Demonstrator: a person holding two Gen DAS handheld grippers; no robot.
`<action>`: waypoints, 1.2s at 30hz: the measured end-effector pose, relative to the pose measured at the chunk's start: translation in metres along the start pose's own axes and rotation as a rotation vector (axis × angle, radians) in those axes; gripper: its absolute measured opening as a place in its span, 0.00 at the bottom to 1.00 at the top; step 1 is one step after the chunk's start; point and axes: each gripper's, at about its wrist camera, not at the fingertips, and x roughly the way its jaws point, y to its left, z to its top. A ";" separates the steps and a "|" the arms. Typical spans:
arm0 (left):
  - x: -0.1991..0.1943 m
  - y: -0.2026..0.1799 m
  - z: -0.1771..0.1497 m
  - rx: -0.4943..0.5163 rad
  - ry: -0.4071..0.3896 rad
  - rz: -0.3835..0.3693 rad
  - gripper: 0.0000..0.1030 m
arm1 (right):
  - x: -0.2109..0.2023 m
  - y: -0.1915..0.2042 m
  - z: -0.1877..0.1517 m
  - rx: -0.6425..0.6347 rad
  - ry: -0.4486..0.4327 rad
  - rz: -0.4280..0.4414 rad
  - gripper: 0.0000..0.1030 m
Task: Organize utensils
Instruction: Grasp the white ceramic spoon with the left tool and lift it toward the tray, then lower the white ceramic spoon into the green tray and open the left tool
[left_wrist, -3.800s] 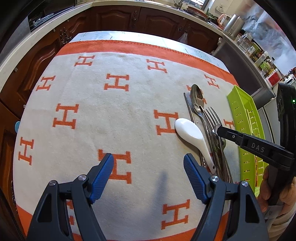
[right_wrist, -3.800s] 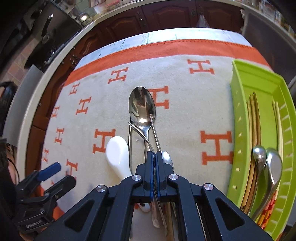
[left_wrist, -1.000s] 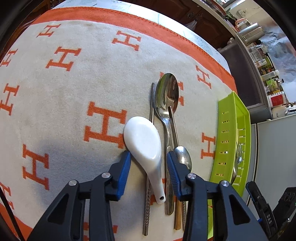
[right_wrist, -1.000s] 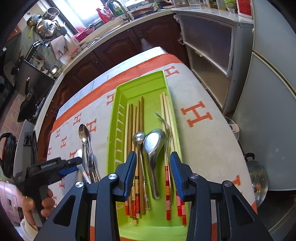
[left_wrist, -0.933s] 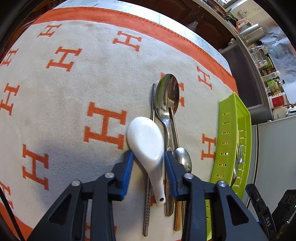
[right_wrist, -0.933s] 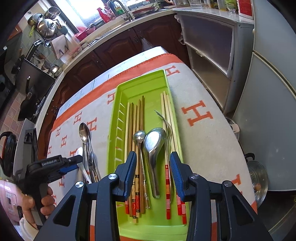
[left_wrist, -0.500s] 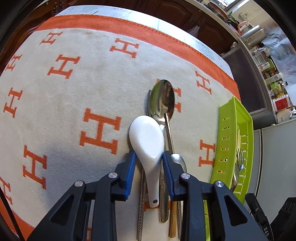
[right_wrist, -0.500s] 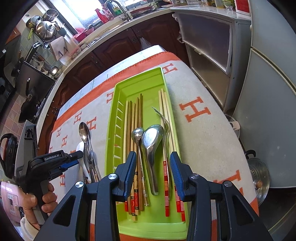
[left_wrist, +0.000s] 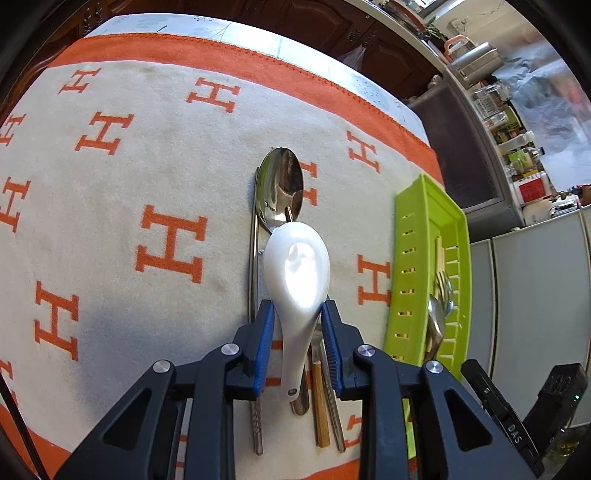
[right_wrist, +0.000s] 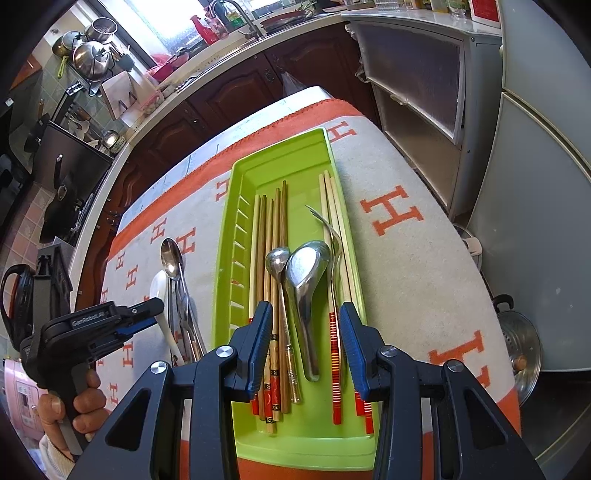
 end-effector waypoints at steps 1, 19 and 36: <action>-0.002 0.002 -0.001 -0.002 0.000 -0.009 0.23 | 0.000 0.000 0.000 0.000 0.001 0.001 0.37; -0.043 -0.043 -0.032 0.161 0.028 -0.162 0.23 | -0.014 0.002 -0.004 -0.013 -0.022 0.016 0.37; 0.010 -0.130 -0.054 0.293 0.156 -0.143 0.22 | -0.039 -0.047 -0.009 0.105 -0.075 -0.030 0.37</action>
